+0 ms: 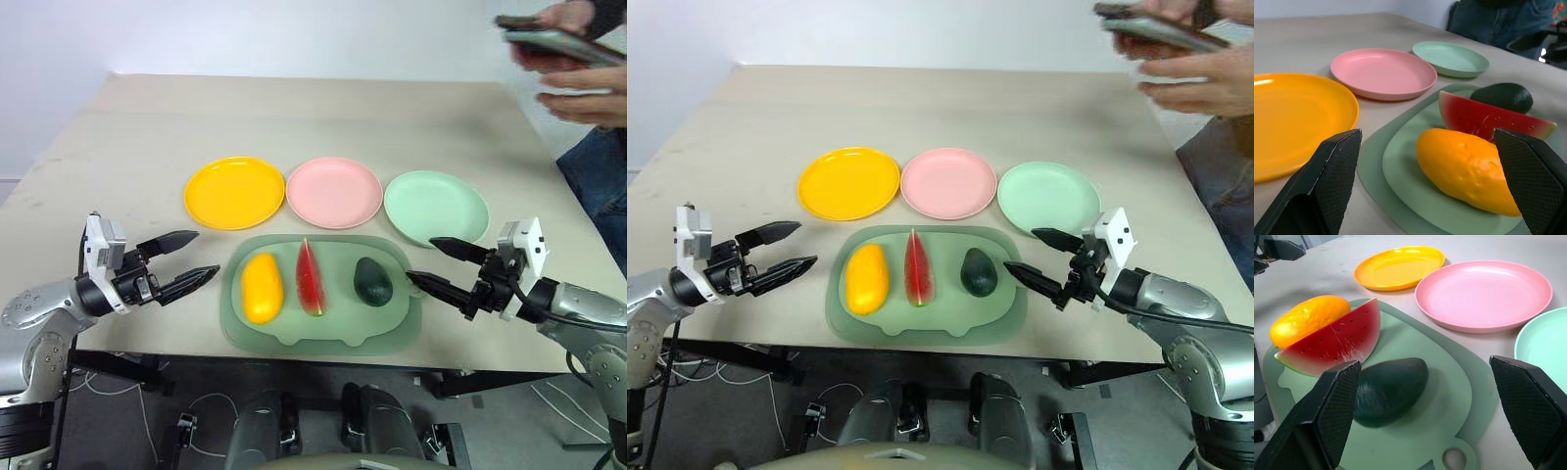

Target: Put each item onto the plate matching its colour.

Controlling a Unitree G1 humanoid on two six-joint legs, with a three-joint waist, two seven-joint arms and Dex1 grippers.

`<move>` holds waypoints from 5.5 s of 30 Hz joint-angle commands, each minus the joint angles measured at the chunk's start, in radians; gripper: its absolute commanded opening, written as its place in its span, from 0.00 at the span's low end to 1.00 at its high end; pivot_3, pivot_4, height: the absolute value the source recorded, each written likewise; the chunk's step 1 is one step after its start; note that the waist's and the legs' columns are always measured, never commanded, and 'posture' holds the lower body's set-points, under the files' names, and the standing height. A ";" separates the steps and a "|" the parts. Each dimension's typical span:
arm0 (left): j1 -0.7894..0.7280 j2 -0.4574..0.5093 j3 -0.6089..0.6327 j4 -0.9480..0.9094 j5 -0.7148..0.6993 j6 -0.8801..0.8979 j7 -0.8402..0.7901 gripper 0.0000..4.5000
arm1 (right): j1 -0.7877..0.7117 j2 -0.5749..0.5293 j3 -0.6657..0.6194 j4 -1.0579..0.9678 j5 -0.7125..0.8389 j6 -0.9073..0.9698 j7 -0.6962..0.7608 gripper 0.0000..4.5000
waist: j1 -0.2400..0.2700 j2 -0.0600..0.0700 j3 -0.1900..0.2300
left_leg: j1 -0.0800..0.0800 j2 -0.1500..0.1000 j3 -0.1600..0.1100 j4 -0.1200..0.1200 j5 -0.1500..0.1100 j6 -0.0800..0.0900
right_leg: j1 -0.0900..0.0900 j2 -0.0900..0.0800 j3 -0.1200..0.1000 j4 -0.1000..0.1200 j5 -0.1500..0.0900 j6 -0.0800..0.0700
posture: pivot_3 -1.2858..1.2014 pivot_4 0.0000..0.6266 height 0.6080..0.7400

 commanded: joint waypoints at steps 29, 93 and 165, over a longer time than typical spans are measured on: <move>-0.157 -0.102 -0.152 0.137 0.110 -0.199 -0.061 1.00 | -0.167 0.014 0.089 -0.072 0.144 0.322 -0.254 0.99 | -0.002 0.000 0.000 | -0.001 0.000 0.000 -0.001 0.002 -0.003 | -0.001 0.001 0.000 0.001 0.002 -0.002 | 0.52 0.24 0.67; -0.118 -0.105 -0.125 0.177 0.155 -0.269 -0.033 1.00 | -0.539 0.112 0.355 0.142 -0.112 0.294 -0.181 0.90 | -0.005 0.000 0.000 | -0.002 0.000 0.001 0.000 0.002 -0.003 | -0.003 0.001 0.000 0.002 0.003 -0.003 | 0.52 0.24 0.67; -0.043 -0.015 -0.101 -0.035 0.043 -0.091 -0.023 1.00 | -0.791 0.320 0.389 0.420 -0.383 0.186 0.032 0.69 | -0.009 0.001 0.000 | -0.005 0.001 0.002 -0.001 0.003 -0.005 | -0.008 0.000 0.001 0.005 0.003 -0.002 | 0.52 0.24 0.67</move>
